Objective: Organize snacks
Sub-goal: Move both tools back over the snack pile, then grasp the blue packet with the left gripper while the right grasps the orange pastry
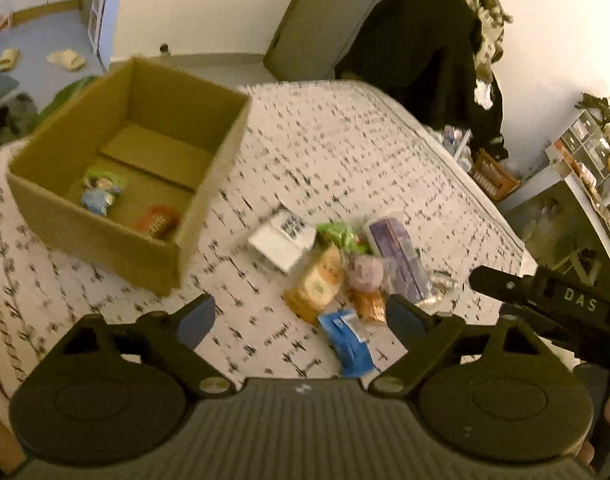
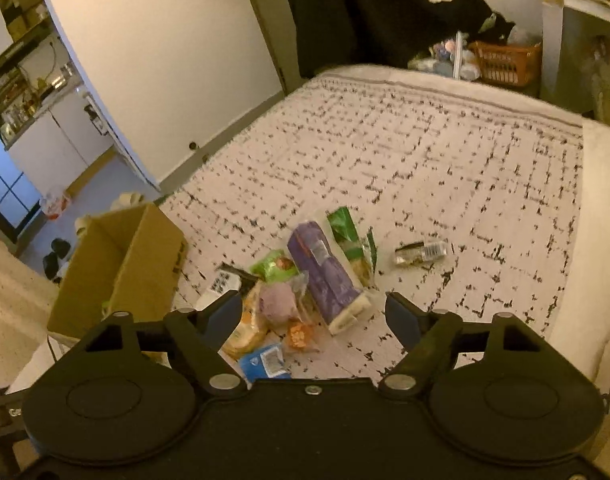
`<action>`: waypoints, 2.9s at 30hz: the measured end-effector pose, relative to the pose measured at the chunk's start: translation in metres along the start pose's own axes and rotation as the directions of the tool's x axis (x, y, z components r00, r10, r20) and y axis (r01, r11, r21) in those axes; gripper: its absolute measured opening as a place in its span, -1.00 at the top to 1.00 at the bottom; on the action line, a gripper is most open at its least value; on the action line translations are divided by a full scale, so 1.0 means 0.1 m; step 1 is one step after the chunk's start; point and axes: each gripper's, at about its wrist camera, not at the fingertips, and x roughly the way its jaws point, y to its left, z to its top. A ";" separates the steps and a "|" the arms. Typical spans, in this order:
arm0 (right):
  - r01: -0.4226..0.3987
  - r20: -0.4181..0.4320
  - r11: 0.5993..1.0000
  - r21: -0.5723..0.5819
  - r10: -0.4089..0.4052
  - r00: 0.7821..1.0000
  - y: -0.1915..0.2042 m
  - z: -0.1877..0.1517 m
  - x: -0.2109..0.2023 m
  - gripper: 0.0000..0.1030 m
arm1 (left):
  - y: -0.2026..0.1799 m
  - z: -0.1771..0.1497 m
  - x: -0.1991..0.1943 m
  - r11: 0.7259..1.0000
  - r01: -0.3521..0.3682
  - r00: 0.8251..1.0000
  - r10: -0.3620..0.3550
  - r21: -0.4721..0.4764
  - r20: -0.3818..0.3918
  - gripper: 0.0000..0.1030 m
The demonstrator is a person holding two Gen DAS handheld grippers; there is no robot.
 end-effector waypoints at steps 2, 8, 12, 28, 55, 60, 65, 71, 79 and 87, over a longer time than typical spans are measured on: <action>-0.017 -0.027 1.000 0.001 0.017 0.999 -0.02 -0.01 0.08 -0.39 | -0.04 -0.04 0.10 1.000 0.001 1.000 -0.001 -0.005 -0.018 -0.62; -0.027 -0.094 1.000 0.011 0.028 0.995 -0.08 -0.04 0.29 -0.20 | -0.13 -0.13 0.47 0.999 0.015 0.996 -0.019 -0.042 -0.091 -0.30; -0.037 -0.110 0.999 0.006 0.038 0.993 -0.09 -0.06 0.37 -0.16 | -0.16 -0.19 0.67 0.997 0.003 0.992 -0.012 -0.071 -0.129 -0.29; -0.049 -0.208 0.999 -0.022 0.044 0.977 0.02 -0.13 0.79 -0.02 | -0.32 -0.30 1.03 1.000 -0.012 0.987 0.009 -0.020 -0.162 0.38; 0.044 -0.142 0.972 -0.232 -0.078 0.987 0.51 -0.27 0.74 0.38 | 0.06 -0.09 0.55 0.996 -0.030 0.990 0.019 -0.078 -0.141 0.65; 0.034 -0.116 0.971 -0.235 -0.063 0.991 0.59 -0.29 0.61 0.43 | 0.02 0.00 0.38 0.998 -0.008 0.995 0.002 -0.065 -0.096 0.65; 0.015 -0.113 0.973 -0.232 -0.043 0.993 0.63 -0.32 0.54 0.70 | 0.05 0.05 0.25 0.998 -0.003 0.998 -0.002 -0.070 -0.068 0.65; 0.013 -0.138 0.976 -0.217 -0.044 0.990 0.60 -0.32 0.56 0.87 | 0.10 0.09 0.14 0.998 -0.011 0.999 0.008 -0.067 -0.040 0.65; 0.051 -0.236 0.985 -0.164 -0.089 0.968 0.49 -0.38 0.72 0.64 | 0.18 0.05 0.10 0.996 -0.022 0.999 0.018 -0.085 -0.042 0.65; 0.083 -0.250 0.977 -0.195 -0.131 0.959 0.60 -0.41 0.92 -0.01 | 0.21 0.06 0.10 0.996 -0.014 0.999 0.010 -0.092 -0.044 0.65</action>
